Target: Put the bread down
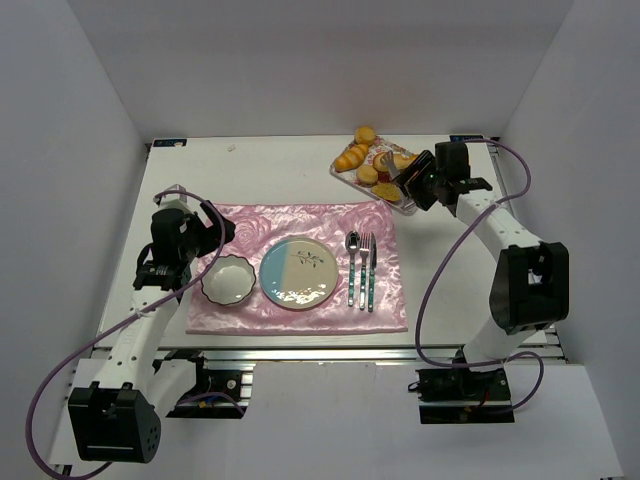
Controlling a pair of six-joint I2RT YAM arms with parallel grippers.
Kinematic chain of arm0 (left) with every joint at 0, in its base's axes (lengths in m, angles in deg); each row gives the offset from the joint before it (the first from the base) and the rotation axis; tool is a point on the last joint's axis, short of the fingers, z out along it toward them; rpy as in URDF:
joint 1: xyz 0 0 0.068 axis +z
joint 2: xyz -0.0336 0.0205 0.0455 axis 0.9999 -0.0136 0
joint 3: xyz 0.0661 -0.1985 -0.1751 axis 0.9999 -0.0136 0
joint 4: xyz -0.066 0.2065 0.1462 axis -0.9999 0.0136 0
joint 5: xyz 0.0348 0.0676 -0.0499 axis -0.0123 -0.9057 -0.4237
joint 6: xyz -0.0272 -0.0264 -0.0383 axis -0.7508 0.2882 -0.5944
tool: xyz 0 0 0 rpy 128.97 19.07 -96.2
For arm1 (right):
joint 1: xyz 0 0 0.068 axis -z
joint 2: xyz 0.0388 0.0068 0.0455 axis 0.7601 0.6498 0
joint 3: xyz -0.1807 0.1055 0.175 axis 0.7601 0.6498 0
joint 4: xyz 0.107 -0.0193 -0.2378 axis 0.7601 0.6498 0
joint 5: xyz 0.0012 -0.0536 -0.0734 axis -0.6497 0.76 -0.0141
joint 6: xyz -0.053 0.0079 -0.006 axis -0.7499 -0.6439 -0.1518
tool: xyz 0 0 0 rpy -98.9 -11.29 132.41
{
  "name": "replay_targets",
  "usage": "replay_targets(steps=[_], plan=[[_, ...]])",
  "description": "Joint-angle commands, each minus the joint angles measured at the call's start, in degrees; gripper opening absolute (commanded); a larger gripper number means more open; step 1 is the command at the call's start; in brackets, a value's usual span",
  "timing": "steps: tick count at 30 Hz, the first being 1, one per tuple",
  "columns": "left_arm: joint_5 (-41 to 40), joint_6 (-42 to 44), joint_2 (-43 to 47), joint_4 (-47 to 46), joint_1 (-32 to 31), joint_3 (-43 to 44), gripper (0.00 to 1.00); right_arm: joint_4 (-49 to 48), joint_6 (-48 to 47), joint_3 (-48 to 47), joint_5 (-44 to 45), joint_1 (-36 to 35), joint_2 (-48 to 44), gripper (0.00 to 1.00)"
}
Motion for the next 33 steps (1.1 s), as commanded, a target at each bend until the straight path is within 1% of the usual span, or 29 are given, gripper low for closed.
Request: replay_targets(steps=[1, 3, 5, 7, 10, 14, 19, 20, 22, 23, 25, 26, 28, 29, 30, 31, 33], plan=[[0.60, 0.30, 0.25, -1.18, -0.02, -0.92, 0.98, -3.34, 3.48, -4.26, -1.26, 1.42, 2.57, 0.67], [0.51, 0.30, 0.17, -1.35, -0.02, -1.01, 0.98, -3.60, 4.01, -5.14, -1.70, 1.77, 4.59, 0.66], [0.69, 0.30, 0.25, -1.62, 0.06, -1.18, 0.98, -3.78, 4.45, -6.89, -2.57, 2.13, 5.99, 0.62], [0.78, 0.30, -0.01, -1.88, 0.06, -1.36, 0.98, -3.86, 4.62, -7.86, -3.02, 2.30, 7.40, 0.51], [0.86, 0.30, -0.88, -1.97, -0.02, -1.27, 0.98, -8.07, 4.27, -5.07, -4.68, 2.22, 6.62, 0.38], [0.95, 0.30, -1.42, -2.06, -0.02, -1.01, 0.98, -9.31, 2.69, -2.95, -5.83, 2.21, 3.64, 0.31], [1.22, 0.30, -1.15, -2.41, 0.06, -1.10, 0.98, -10.28, -2.49, 1.62, -9.87, 2.21, -3.22, 0.30], [1.22, 0.39, -0.98, -2.24, -0.02, -1.10, 0.98, -10.72, -4.85, 2.67, -10.66, 2.04, -6.19, 0.30], [1.30, 0.30, -0.89, -2.23, -0.02, -1.01, 0.98, -10.72, -7.14, 5.56, -10.93, 1.60, -9.28, 0.30], [1.48, 0.30, -0.89, -2.15, -0.02, -1.10, 0.98, -10.64, -10.03, 6.45, -11.10, 0.90, -12.60, 0.30], [1.57, 0.30, -0.80, -2.23, 0.06, -1.10, 0.98, -9.32, -11.89, 9.78, -11.02, -0.15, -16.13, 0.30], [1.57, 0.30, -0.89, -2.23, 0.06, -1.10, 0.98, -9.23, -13.64, 11.19, -11.45, -1.55, -19.80, 0.30], [1.66, 0.22, -0.89, -2.32, 0.06, -1.18, 0.98, -9.14, -14.97, 15.66, -11.98, -3.05, -23.34, 0.31], [1.66, 0.21, -0.98, -2.15, -0.02, -1.01, 0.98, -9.05, -15.67, 17.08, -13.20, -5.06, -26.49, 0.31], [1.48, 0.21, -0.89, -1.97, -0.02, -0.92, 0.98, -8.97, -16.72, 18.49, -14.00, -6.38, -28.00, 0.31], [1.39, 0.30, -0.80, -1.88, -0.02, -0.92, 0.98, -8.70, -17.52, 20.77, -15.22, -9.44, -29.32, 0.31], [1.48, 0.21, -0.54, -1.80, -0.02, -0.92, 0.98, -8.00, -19.27, 22.54, -15.50, -13.23, -32.66, 0.32]])
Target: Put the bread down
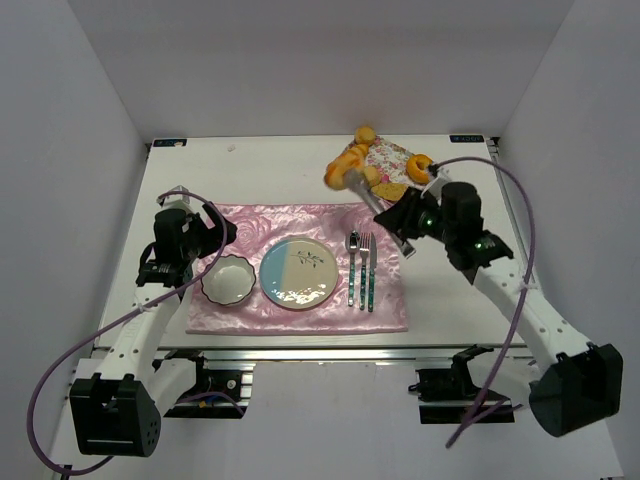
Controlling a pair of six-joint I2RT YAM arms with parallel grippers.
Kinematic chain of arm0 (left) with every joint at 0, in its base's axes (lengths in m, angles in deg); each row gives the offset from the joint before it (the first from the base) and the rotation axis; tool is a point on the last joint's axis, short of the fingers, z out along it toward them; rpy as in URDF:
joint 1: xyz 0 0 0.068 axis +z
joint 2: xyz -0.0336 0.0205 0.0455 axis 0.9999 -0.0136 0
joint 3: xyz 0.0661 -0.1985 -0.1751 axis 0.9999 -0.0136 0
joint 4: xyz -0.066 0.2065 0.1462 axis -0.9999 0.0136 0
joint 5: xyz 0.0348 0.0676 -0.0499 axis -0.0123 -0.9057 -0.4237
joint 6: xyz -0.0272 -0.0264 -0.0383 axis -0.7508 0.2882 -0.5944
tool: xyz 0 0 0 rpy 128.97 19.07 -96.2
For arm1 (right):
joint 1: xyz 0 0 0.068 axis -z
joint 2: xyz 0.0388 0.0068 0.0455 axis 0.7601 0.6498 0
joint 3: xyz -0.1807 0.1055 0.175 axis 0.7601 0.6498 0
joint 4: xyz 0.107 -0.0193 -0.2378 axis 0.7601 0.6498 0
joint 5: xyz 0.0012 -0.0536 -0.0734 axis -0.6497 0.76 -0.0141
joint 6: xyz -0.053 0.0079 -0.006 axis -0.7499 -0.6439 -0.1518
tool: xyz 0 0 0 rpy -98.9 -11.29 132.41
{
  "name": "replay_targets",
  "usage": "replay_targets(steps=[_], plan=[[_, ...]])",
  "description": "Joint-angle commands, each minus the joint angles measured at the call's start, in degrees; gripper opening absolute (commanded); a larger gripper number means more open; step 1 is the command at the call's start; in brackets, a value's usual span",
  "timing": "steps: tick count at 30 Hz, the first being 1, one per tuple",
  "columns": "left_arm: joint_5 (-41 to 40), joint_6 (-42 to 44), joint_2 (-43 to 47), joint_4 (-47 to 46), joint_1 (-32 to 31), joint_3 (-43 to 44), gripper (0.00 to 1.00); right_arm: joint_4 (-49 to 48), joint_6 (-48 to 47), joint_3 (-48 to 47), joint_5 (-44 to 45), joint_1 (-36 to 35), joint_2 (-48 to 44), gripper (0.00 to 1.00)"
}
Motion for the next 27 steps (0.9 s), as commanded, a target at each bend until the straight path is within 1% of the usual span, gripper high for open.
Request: replay_targets(steps=[1, 2, 3, 4, 6, 8, 10, 12, 17, 18, 20, 21, 23, 24, 25, 27], plan=[[0.93, 0.21, 1.43, -0.64, -0.02, -0.09, 0.98, -0.85, -4.99, 3.37, -3.68, -6.62, -3.77, 0.32], [1.11, 0.30, 1.78, -0.90, -0.02, -0.27, 0.98, -2.51, -4.81, 5.82, -4.46, -10.82, -4.74, 0.32], [1.72, 0.30, 1.87, -0.99, -0.02, -0.35, 0.98, -3.39, -4.46, 6.89, -5.16, -12.86, -4.75, 0.32], [1.72, 0.30, 2.04, -0.90, -0.02, -0.36, 0.98, -4.10, -4.46, 7.86, -6.65, -16.45, -4.57, 0.32], [1.64, 0.39, 2.39, -0.46, -0.02, -0.18, 0.98, -4.02, -4.81, 8.74, -6.93, -19.20, -3.00, 0.32], [1.64, 0.39, 3.09, -0.29, -0.02, -0.27, 0.98, -3.93, -4.64, 9.44, -4.04, -22.98, -1.76, 0.33], [1.90, 0.48, 3.45, -0.72, -0.02, -0.71, 0.98, -4.02, -4.72, 9.80, -3.94, -25.70, -0.54, 0.34], [1.99, 0.39, 3.63, -0.55, 0.06, -0.62, 0.98, -3.67, -5.16, 10.15, -4.20, -26.59, 0.35, 0.37], [2.08, 0.39, 3.45, -0.46, 0.06, -0.62, 0.98, -2.79, -4.64, 10.68, -0.60, -27.38, 2.02, 0.41], [1.99, 0.39, 3.45, -0.46, -0.02, -0.62, 0.98, -2.44, -4.55, 10.76, -0.16, -27.30, 2.28, 0.44], [1.99, 0.39, 3.45, -0.37, -0.02, -0.53, 0.98, -1.47, -4.29, 10.59, 0.10, -27.38, 3.34, 0.47], [1.99, 0.39, 3.45, -0.37, -0.02, -0.53, 0.98, -1.03, -4.20, 10.59, 0.19, -27.38, 3.86, 0.51], [1.99, 0.39, 3.45, -0.29, -0.02, -0.62, 0.98, 0.81, -3.67, 10.50, 3.08, -27.38, 4.31, 0.57], [1.99, 0.39, 3.45, -0.37, 0.06, -0.62, 0.98, 1.34, -3.24, 10.33, 3.88, -27.38, 4.22, 0.63], [1.99, 0.39, 3.36, -0.55, -0.02, -0.71, 0.98, 3.00, -3.23, 9.72, 6.23, -27.38, 3.78, 0.66], [1.99, 0.39, 3.45, -0.64, 0.06, -0.71, 0.98, 4.50, -3.32, 8.92, 7.39, -27.38, 3.25, 0.72]])
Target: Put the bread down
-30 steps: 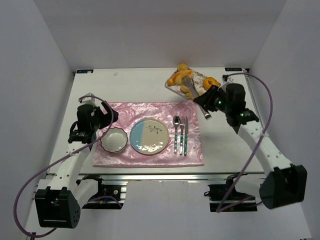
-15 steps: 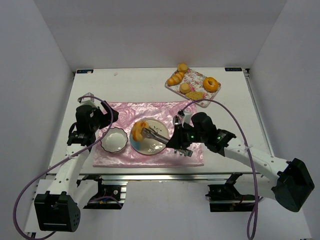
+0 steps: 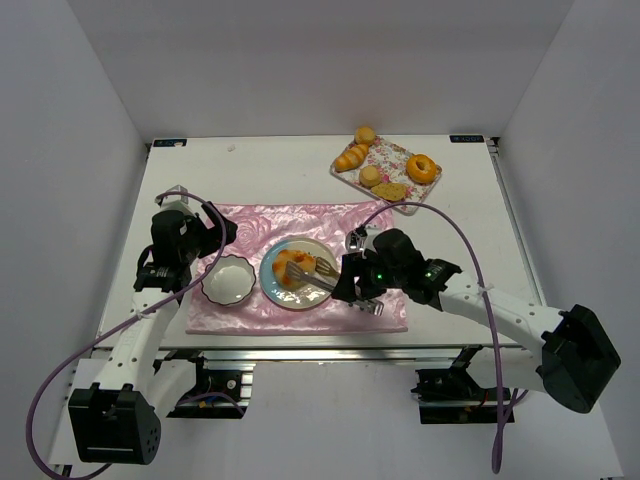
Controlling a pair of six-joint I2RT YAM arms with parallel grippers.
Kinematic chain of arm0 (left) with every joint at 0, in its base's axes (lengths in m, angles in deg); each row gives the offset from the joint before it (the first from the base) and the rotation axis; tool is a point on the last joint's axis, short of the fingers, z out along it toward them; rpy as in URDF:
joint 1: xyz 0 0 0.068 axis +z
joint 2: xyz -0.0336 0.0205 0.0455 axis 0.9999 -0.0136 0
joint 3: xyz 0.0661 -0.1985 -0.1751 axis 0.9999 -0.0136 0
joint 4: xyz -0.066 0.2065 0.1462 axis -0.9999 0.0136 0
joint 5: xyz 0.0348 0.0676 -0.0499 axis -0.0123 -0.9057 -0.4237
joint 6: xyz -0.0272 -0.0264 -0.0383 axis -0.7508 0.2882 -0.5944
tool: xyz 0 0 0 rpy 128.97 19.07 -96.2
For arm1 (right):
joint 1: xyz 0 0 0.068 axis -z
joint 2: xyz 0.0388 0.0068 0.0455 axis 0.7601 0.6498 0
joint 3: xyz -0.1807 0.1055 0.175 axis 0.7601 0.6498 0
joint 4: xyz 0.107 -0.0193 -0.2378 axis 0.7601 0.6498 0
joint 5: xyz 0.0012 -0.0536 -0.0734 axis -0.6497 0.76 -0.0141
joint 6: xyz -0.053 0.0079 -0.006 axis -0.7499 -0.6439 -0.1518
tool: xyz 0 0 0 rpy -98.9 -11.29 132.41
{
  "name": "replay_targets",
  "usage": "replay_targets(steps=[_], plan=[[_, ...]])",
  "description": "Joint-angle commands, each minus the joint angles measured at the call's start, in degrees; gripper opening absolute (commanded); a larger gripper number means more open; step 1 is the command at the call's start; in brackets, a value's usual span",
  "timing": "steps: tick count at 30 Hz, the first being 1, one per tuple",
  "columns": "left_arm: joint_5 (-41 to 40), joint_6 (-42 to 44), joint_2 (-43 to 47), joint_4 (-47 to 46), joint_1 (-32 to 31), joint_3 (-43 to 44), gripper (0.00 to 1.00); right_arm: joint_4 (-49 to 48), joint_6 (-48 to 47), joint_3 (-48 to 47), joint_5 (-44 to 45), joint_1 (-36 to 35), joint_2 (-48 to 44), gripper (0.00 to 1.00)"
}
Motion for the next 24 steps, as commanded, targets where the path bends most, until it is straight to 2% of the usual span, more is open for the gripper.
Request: replay_targets(steps=[1, 5, 10, 16, 17, 21, 24], plan=[[0.74, 0.37, 0.98, -0.57, -0.02, -0.55, 0.98, 2.60, 0.00, -2.05, 5.23, -0.37, -1.71, 0.73], [0.65, 0.37, 1.07, -0.40, -0.02, -0.55, 0.98, 6.12, 0.53, -2.49, 9.53, -0.28, -4.08, 0.74], [0.57, 0.37, 1.16, -0.57, -0.02, -0.55, 0.98, 12.63, 1.32, -4.60, 20.50, -0.19, -8.21, 0.75], [0.30, 0.28, 1.16, -0.31, 0.06, -0.47, 0.98, 13.07, 0.62, -9.86, 30.18, 2.34, -10.07, 0.64], [0.30, 0.28, 1.16, -0.22, -0.02, -0.47, 0.98, 13.07, -0.43, -10.75, 30.12, 3.31, -9.63, 0.61], [0.48, 0.28, 1.16, -1.09, -0.02, -0.73, 0.98, 11.93, -1.83, -15.58, 24.16, 11.56, -6.12, 0.60], [0.13, 0.28, 0.63, -0.57, 0.06, -0.20, 0.98, 10.87, -5.78, -20.23, 23.43, 14.99, -1.38, 0.58]])
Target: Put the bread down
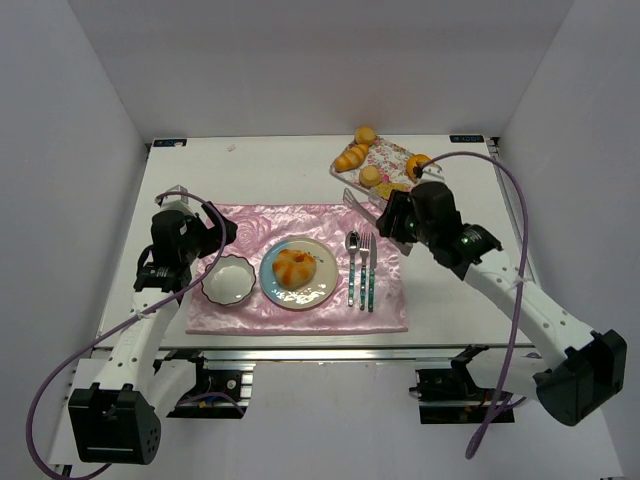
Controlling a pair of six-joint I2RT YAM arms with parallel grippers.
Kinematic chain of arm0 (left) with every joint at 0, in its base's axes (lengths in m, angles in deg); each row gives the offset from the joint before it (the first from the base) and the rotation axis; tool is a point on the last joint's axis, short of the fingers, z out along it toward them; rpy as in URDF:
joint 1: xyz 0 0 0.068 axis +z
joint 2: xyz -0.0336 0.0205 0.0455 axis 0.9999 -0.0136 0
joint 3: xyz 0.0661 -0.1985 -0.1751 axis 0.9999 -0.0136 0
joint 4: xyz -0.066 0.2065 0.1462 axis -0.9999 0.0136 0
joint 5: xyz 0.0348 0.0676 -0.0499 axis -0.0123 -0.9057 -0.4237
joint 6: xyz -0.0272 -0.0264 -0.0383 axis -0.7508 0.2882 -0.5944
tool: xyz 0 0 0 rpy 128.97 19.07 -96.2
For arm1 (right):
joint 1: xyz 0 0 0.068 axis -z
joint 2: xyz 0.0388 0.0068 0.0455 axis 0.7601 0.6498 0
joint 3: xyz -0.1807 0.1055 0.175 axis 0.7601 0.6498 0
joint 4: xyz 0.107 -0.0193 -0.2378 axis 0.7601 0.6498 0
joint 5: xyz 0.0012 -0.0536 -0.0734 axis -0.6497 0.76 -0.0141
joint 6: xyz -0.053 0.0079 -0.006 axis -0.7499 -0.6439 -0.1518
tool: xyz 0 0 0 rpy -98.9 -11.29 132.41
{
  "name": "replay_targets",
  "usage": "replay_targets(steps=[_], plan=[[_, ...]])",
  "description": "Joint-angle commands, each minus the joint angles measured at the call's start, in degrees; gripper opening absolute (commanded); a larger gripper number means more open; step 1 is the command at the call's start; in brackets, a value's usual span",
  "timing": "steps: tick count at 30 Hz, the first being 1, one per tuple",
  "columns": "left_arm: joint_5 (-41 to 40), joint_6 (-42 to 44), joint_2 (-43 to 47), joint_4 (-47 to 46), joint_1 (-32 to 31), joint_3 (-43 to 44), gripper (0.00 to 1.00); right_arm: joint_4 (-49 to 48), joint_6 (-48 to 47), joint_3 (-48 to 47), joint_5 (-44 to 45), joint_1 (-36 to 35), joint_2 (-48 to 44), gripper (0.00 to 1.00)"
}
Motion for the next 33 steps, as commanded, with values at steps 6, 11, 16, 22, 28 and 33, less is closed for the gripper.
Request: replay_targets(steps=[6, 11, 16, 22, 28, 33], plan=[[-0.55, 0.28, 0.45, -0.73, 0.06, -0.44, 0.98, -3.94, -10.69, -12.04, -3.46, 9.27, 11.54, 0.54], [-0.82, 0.28, 0.10, -0.90, 0.06, -0.44, 0.98, -10.19, -21.86, -16.77, -1.62, 10.07, 17.70, 0.54], [-1.78, 0.28, -0.51, -0.81, -0.02, -0.36, 0.98, -7.65, -27.75, -24.69, -1.18, 10.42, 27.54, 0.54], [-2.14, 0.28, -1.74, -1.16, -0.02, -0.18, 0.98, -5.80, -27.67, -30.94, 3.57, 11.03, 34.49, 0.55], [-2.31, 0.37, -2.62, -1.43, -0.02, 0.00, 0.98, -3.61, -26.18, -33.57, 1.99, 12.61, 38.45, 0.55], [-2.40, 0.37, -2.71, -1.60, -0.02, 0.00, 0.98, -2.81, -26.00, -33.75, 0.41, 13.14, 41.08, 0.56]])
